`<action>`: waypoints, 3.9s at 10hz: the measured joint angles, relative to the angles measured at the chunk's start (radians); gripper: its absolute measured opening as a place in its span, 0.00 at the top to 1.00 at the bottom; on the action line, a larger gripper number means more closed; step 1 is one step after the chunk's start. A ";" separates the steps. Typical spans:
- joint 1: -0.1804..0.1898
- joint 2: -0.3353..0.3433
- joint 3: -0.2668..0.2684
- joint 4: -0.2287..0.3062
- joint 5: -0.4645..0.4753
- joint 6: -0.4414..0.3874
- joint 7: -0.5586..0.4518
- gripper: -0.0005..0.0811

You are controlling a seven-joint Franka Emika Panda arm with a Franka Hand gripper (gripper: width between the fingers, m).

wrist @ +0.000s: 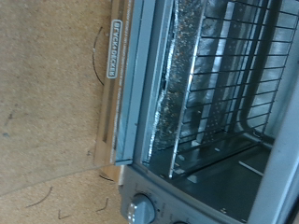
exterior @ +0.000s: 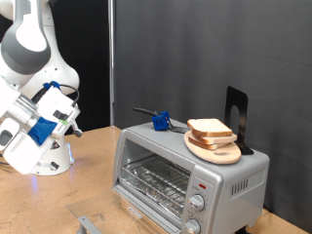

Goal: Make a piece of toast with the oven

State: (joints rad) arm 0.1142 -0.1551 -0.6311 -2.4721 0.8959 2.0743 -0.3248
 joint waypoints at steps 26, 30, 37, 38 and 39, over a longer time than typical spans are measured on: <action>0.085 -0.354 0.525 0.101 -0.372 -0.113 0.246 0.01; 0.041 -0.497 0.659 -0.044 -0.421 0.149 0.406 0.01; 0.020 -0.453 0.685 -0.065 -0.380 0.177 0.518 0.01; 0.018 -0.451 0.690 -0.065 -0.406 0.167 0.519 0.01; 0.013 -0.447 0.706 -0.065 -0.427 0.169 0.540 0.01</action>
State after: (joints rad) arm 0.1272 -0.6019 0.0753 -2.5374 0.4694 2.2438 0.2148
